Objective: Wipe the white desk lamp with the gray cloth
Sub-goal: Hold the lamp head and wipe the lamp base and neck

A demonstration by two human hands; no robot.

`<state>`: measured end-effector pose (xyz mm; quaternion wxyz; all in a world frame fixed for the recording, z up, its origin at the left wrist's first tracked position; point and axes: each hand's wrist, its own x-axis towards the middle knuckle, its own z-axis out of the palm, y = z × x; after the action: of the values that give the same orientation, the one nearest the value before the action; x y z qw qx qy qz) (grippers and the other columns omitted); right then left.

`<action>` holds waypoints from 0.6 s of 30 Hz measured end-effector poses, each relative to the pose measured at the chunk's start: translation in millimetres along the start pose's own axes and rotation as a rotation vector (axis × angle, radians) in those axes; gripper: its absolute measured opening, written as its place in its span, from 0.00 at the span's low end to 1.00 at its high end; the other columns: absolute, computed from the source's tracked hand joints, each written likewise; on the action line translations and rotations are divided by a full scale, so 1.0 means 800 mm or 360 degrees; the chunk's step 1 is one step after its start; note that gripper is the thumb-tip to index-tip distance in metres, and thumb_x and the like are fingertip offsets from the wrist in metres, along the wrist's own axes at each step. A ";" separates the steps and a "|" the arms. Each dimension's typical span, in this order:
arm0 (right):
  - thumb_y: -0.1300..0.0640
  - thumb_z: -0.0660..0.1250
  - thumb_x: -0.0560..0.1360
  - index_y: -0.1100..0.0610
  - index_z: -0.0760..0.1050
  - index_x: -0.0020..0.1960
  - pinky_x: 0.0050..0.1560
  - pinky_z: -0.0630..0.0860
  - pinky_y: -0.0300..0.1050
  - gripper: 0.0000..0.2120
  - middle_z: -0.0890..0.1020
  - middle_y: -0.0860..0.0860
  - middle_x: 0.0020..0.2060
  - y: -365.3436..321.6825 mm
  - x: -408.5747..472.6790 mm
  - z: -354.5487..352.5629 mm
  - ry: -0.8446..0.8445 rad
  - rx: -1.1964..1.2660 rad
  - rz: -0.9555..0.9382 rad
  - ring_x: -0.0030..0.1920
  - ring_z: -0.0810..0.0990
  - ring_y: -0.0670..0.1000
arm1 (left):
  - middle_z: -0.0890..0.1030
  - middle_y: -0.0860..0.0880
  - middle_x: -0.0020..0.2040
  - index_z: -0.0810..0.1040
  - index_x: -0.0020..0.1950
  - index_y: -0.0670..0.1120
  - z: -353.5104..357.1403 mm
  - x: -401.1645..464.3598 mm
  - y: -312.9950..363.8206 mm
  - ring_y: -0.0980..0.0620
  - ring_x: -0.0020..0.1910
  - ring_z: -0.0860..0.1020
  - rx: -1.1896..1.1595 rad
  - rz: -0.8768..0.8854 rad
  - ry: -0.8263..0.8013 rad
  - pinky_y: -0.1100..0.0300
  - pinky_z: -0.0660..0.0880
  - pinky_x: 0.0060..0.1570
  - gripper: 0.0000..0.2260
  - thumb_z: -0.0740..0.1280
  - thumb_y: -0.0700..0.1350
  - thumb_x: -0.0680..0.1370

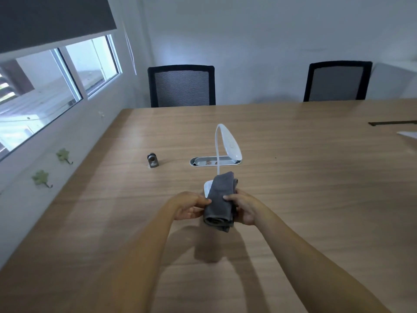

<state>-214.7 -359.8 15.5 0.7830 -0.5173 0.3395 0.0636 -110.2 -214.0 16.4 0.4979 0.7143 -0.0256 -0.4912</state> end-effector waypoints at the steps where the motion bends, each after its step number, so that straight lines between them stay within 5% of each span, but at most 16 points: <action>1: 0.65 0.61 0.77 0.49 0.71 0.61 0.41 0.77 0.50 0.17 0.80 0.54 0.45 -0.003 -0.001 -0.006 0.0030 -0.0006 -0.0026 0.42 0.79 0.55 | 0.82 0.48 0.47 0.80 0.55 0.44 0.000 0.002 0.008 0.53 0.42 0.80 0.0037 -0.0002 0.0028 0.63 0.77 0.43 0.10 0.68 0.46 0.77; 4: 0.65 0.61 0.77 0.49 0.71 0.61 0.40 0.78 0.47 0.17 0.81 0.53 0.46 -0.012 -0.006 -0.028 0.0103 -0.0054 -0.0100 0.44 0.80 0.55 | 0.78 0.46 0.60 0.74 0.66 0.48 -0.005 0.003 0.046 0.50 0.51 0.79 -0.0004 0.0158 0.0160 0.56 0.76 0.51 0.22 0.60 0.60 0.78; 8: 0.65 0.61 0.76 0.50 0.72 0.60 0.40 0.78 0.47 0.16 0.80 0.53 0.46 -0.019 -0.014 -0.059 0.0194 -0.0101 -0.0170 0.44 0.79 0.54 | 0.59 0.47 0.78 0.58 0.77 0.58 -0.008 0.001 0.109 0.45 0.76 0.61 -0.0118 0.0435 0.0204 0.44 0.61 0.72 0.35 0.46 0.72 0.74; 12: 0.65 0.62 0.75 0.51 0.72 0.64 0.43 0.76 0.48 0.19 0.80 0.56 0.52 -0.024 -0.014 -0.080 0.0251 -0.0057 -0.0225 0.51 0.78 0.58 | 0.56 0.48 0.80 0.56 0.78 0.58 0.000 0.002 0.159 0.45 0.78 0.57 -0.0114 0.0595 0.0189 0.43 0.60 0.73 0.36 0.43 0.73 0.73; 18: 0.65 0.65 0.74 0.49 0.72 0.66 0.49 0.77 0.51 0.22 0.81 0.56 0.59 -0.037 -0.017 -0.088 0.0248 -0.0087 -0.0296 0.55 0.79 0.58 | 0.61 0.50 0.78 0.64 0.75 0.54 0.013 0.012 0.191 0.47 0.77 0.60 -0.0025 0.0640 0.0149 0.48 0.65 0.71 0.36 0.52 0.72 0.73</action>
<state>-244.2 -429.7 29.8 0.7425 -0.5710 0.3479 -0.0404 -44.1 -303.0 122.2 0.5921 0.7129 -0.1409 -0.3484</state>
